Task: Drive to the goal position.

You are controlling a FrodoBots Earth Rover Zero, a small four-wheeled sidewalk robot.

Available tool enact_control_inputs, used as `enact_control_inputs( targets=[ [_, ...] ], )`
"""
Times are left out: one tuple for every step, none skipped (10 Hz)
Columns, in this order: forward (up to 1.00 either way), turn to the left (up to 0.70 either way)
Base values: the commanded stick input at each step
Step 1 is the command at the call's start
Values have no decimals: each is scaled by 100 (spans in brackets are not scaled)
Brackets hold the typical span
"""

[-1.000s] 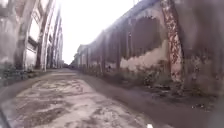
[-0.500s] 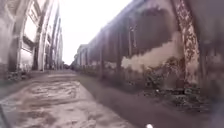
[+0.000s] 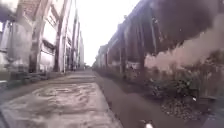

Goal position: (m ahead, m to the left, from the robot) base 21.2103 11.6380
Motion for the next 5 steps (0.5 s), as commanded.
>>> enact_control_inputs(
  targets=[
    [100, 0],
    [100, 0],
    [100, 0],
    [100, 0],
    [100, 0]
  ],
)
